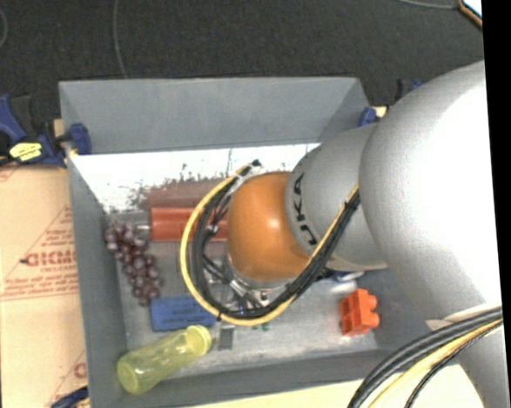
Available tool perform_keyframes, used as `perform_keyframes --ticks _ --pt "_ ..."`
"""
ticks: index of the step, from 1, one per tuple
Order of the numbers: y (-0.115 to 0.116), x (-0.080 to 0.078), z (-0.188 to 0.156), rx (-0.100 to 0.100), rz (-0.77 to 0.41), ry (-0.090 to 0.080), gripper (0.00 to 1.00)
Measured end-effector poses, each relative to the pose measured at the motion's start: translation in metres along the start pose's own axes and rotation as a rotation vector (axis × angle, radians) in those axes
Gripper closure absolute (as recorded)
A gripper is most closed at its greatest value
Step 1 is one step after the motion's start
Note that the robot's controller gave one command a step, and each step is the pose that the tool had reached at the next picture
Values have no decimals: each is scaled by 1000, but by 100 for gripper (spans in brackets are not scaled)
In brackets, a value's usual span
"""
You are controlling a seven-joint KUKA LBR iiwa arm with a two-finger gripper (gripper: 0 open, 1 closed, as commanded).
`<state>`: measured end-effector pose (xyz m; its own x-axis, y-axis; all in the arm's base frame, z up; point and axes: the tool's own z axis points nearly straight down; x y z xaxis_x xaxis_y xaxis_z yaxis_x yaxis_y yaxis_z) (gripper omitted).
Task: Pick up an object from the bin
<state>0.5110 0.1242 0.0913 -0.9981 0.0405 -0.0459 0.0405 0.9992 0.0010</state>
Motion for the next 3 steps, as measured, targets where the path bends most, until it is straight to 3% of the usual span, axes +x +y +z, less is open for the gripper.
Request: perform_keyframes --ticks 1,2,3 --pt "-12 0 22 7 50 33 0" --pt "2 16 -74 3 -2 13 0" --pt "4 14 -94 0 -8 5 0"
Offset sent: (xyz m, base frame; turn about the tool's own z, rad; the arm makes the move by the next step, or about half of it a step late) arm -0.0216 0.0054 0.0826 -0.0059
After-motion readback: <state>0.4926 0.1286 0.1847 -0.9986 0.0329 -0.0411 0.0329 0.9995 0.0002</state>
